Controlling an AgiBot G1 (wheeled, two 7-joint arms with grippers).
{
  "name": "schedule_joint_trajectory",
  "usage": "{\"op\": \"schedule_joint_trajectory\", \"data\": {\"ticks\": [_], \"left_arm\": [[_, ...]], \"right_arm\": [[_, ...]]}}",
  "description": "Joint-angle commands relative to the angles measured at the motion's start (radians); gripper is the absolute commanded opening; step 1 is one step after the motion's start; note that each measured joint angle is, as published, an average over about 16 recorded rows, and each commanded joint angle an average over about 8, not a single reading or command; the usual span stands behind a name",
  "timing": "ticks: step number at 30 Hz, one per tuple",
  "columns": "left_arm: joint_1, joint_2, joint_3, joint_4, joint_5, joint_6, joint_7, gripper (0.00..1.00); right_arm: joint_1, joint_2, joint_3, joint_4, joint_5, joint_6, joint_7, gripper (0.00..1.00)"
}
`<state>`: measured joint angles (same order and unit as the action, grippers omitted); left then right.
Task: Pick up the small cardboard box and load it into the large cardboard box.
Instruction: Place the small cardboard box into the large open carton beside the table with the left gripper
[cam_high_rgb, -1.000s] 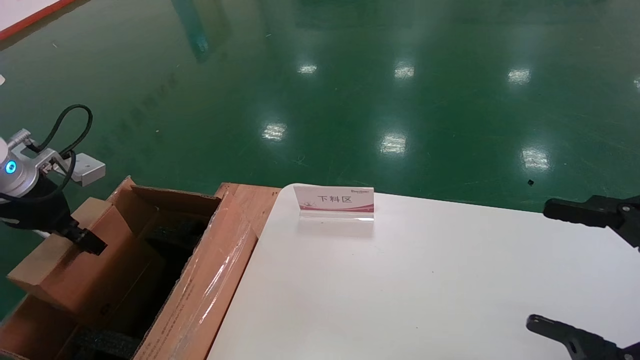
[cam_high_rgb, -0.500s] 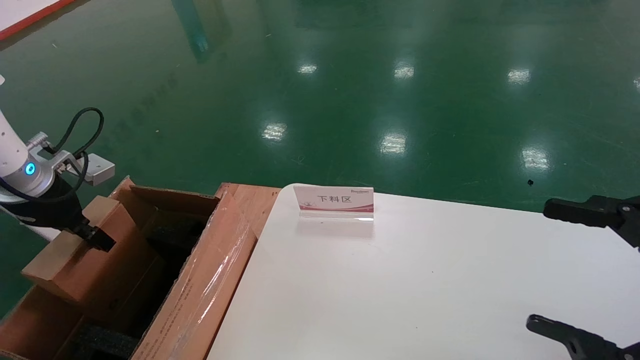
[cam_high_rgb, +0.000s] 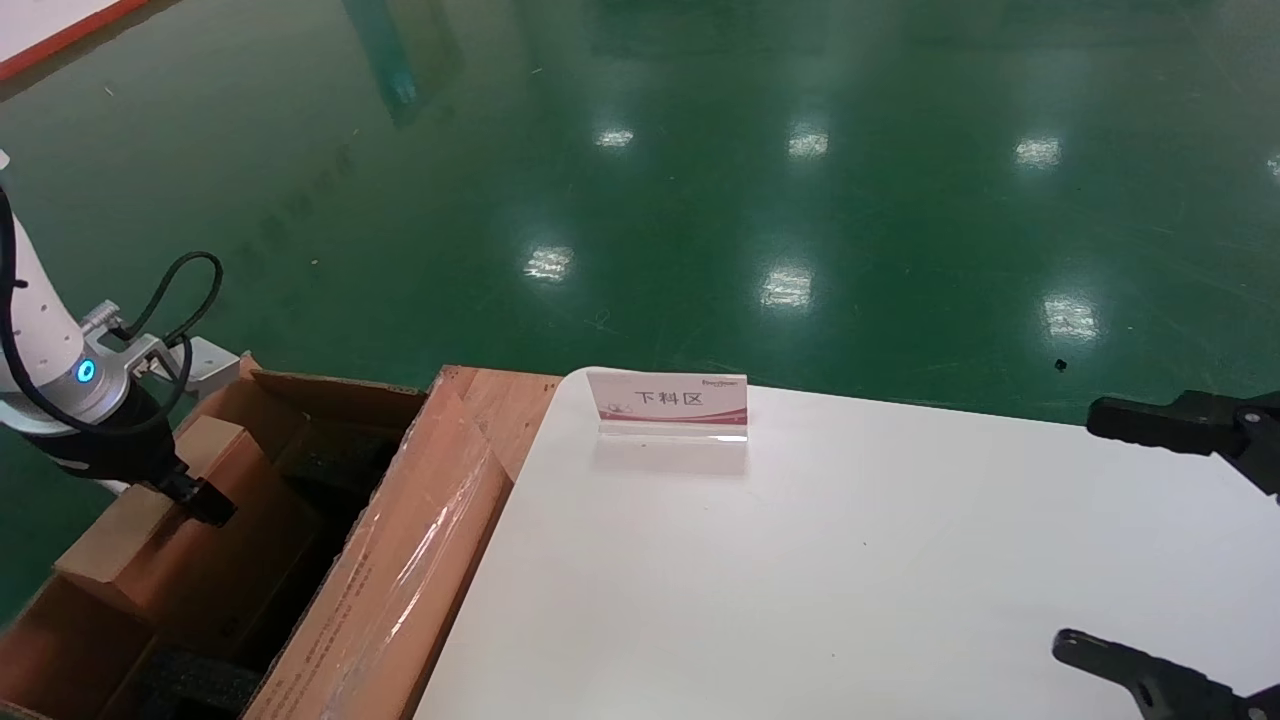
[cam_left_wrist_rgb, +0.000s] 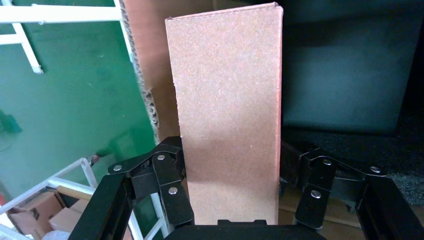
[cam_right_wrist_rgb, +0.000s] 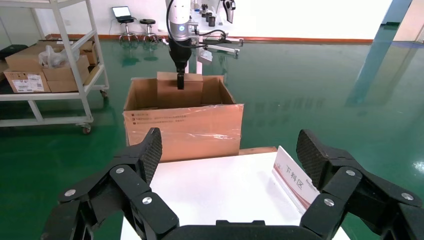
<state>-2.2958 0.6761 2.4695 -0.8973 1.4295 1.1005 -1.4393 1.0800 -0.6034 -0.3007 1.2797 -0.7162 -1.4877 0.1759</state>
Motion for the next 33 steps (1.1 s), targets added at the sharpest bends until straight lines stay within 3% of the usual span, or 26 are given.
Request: {"op": "schedule_joint_trajectory", "data": {"ticks": [1,5,7,33], "left_arm": [[0.010,0.002,0.000,0.006,-0.002,-0.003,0.004,0.33],[0.017,0.004,0.000,0.011,-0.003,-0.006,0.009,0.84],[0.019,0.005,0.000,0.012,-0.003,-0.007,0.011,1.00],[0.012,0.003,0.001,0.008,0.003,-0.003,0.007,1.00]], "right_arm": [[0.000,0.000,0.000,0.000,0.000,0.000,0.000,1.00],[0.000,0.000,0.000,0.000,0.000,0.000,0.000,1.00],[0.000,0.000,0.000,0.000,0.000,0.000,0.000,1.00],[0.000,0.000,0.000,0.000,0.000,0.000,0.000,1.00]]}}
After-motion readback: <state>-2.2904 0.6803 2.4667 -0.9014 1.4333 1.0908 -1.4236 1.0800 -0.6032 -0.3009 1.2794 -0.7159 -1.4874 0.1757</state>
